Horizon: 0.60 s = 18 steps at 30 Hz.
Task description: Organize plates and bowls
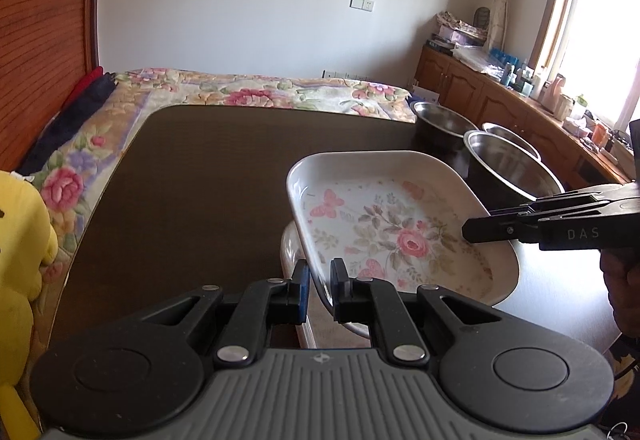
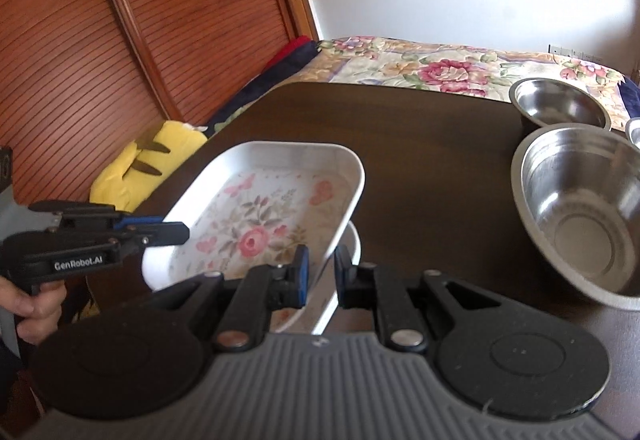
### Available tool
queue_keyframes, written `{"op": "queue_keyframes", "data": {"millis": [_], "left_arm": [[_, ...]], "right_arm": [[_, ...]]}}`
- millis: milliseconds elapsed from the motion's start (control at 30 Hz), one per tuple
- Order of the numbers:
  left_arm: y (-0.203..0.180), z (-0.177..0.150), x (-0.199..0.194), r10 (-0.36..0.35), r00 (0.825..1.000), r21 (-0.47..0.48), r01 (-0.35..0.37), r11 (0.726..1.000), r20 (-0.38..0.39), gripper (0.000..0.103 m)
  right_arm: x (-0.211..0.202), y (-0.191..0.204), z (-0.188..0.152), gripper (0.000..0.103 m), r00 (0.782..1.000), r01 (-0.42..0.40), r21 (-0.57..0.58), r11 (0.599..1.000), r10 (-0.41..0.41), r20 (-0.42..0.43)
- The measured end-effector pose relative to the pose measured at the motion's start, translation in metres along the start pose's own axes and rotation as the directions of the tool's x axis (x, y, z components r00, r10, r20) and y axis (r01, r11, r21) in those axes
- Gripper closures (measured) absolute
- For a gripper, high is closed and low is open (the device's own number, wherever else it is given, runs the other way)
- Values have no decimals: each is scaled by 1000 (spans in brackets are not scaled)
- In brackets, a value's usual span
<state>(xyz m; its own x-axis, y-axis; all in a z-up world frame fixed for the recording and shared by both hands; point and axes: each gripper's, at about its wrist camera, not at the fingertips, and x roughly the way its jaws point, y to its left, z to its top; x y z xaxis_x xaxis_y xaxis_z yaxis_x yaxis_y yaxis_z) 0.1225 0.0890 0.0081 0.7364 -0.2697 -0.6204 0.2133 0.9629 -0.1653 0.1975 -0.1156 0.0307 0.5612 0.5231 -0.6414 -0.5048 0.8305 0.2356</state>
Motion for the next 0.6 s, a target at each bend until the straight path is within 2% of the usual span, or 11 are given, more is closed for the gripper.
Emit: {"op": "queue_keyframes", "data": {"millis": [233,600], "left_arm": [[0,-7,-1,4,1000,-2,-4,1000,-10,92],[-1,-10,2,11,1000,17,-10,1000,-27,92]], "right_arm": [[0,6,-7,88,1000,9,-46,999,-10,-10],[3,7,-8,87,1000,11,-51,999,-12,-18]]}}
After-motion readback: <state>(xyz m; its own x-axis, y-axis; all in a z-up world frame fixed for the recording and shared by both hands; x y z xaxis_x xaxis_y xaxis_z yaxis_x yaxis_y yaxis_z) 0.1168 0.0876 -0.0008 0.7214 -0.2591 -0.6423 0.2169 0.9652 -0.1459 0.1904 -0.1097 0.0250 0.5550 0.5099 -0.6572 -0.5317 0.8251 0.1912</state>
